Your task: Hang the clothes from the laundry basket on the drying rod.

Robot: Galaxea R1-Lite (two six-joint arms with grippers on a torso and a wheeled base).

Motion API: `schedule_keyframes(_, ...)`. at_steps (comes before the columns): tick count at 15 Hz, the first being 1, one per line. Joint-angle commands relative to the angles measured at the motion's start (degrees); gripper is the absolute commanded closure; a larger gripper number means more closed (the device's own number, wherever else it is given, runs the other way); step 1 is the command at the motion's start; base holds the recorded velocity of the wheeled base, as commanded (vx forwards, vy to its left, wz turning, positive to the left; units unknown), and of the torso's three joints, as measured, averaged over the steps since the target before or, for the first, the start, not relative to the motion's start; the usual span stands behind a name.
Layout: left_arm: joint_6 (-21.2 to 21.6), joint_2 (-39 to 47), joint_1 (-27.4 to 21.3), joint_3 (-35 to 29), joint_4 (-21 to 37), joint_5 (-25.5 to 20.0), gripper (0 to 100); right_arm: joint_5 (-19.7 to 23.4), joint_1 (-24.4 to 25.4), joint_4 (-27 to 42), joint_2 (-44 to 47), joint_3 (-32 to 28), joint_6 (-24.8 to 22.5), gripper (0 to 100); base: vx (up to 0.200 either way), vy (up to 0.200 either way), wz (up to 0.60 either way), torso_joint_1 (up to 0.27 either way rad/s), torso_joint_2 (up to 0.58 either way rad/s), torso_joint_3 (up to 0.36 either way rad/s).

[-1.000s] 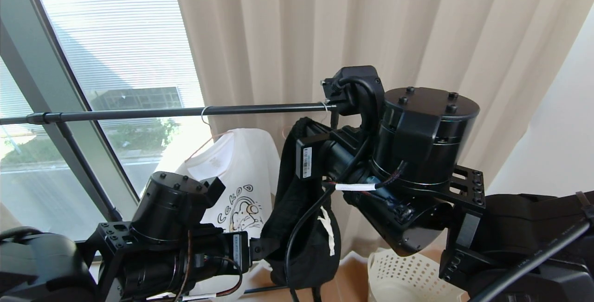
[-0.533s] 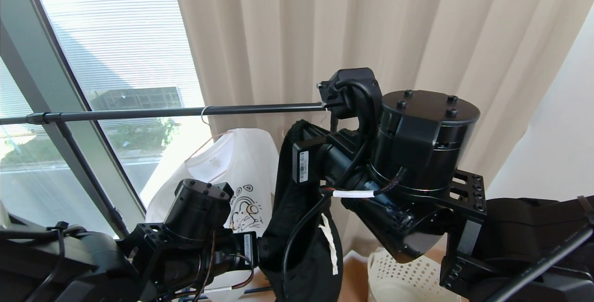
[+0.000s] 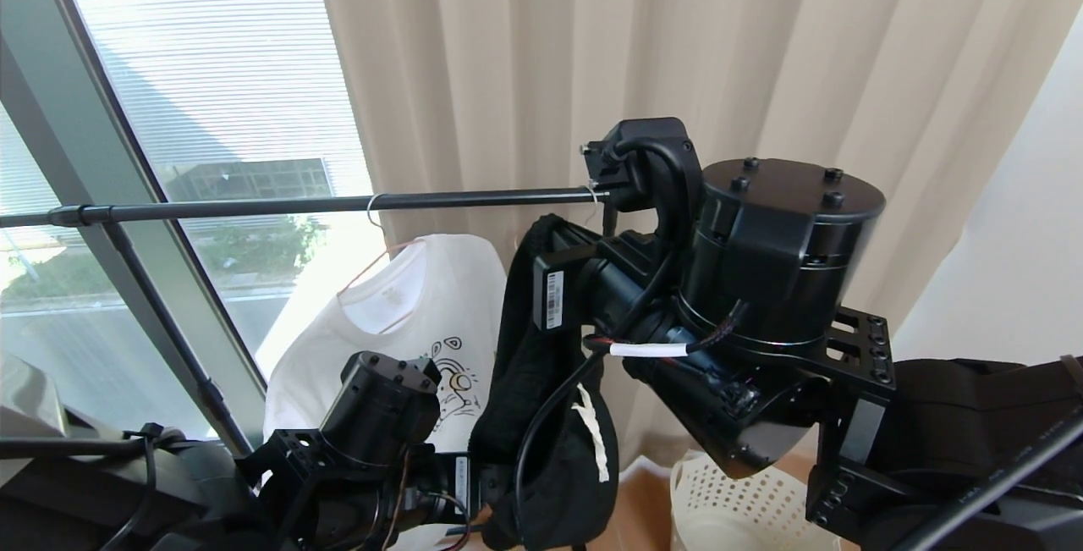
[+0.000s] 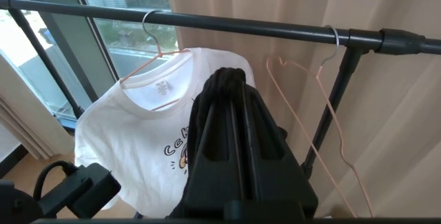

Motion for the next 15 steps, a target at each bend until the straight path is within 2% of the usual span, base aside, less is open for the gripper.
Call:
schedule_keyframes(1, 0.06, 0.90, -0.20, 0.11, -0.01, 0.06, 0, 0.00, -0.32, -0.01, -0.72, -0.02, -0.05, 100, 0.000, 0.000, 0.00, 0.000, 0.00, 0.000)
schedule_keyframes(2, 0.06, 0.81, -0.20, 0.29, -0.01, 0.06, 0, 0.00, -1.47, -0.01, -1.07, -0.19, -0.05, 100, 0.000, 0.000, 0.00, 0.000, 0.00, 0.000)
schedule_keyframes(3, 0.06, 0.55, -0.20, 0.55, -0.01, 0.06, 100, 0.00, -2.17, -0.01, -1.33, -0.19, -0.05, 100, 0.000, 0.000, 0.00, 0.000, 0.00, 0.000)
schedule_keyframes(7, 2.43, -4.28, -0.28, 1.17, 0.08, 3.22, 100, -1.67, -5.69, 0.70, -2.91, 1.30, -0.93, 100, 0.000, 0.000, 0.00, 0.000, 0.00, 0.000)
schedule_keyframes(8, 2.96, -7.97, -0.02, 1.17, 0.43, 3.58, 100, -3.17, -6.74, 0.87, -4.14, 4.38, -3.56, 100, 0.000, 0.000, 0.00, 0.000, 0.00, 0.000)
schedule_keyframes(10, 3.75, -13.60, 0.42, 0.55, 2.19, 3.66, 100, -3.26, -7.18, 1.75, -8.10, 11.14, -9.98, 100, 0.000, 0.000, 0.00, 0.000, 0.00, 0.000)
schedule_keyframes(11, 3.92, -14.83, 0.77, 0.29, 3.33, 3.75, 100, -3.34, -7.18, 2.63, -9.15, 12.81, -11.56, 100, 0.000, 0.000, 0.00, 0.000, 0.00, 0.000)
schedule_keyframes(12, 4.45, -17.64, 2.35, -1.21, 7.46, 3.93, 100, -3.34, -7.18, 6.94, -11.70, 15.80, -12.88, 100, 0.000, 0.000, 0.00, 0.000, 0.00, 0.000)
schedule_keyframes(13, 4.54, -18.52, 2.97, -2.17, 10.89, 4.28, 100, -3.26, -6.92, 11.68, -12.49, 17.21, -12.44, 100, 0.000, 0.000, 0.00, 0.000, 0.00, 0.000)
schedule_keyframes(15, 4.54, -18.70, 3.41, -3.32, 13.87, 7.00, 100, -3.34, -6.13, 17.57, -12.23, 18.44, -7.43, 100, 0.000, 0.000, 0.00, 0.000, 0.00, 0.000)
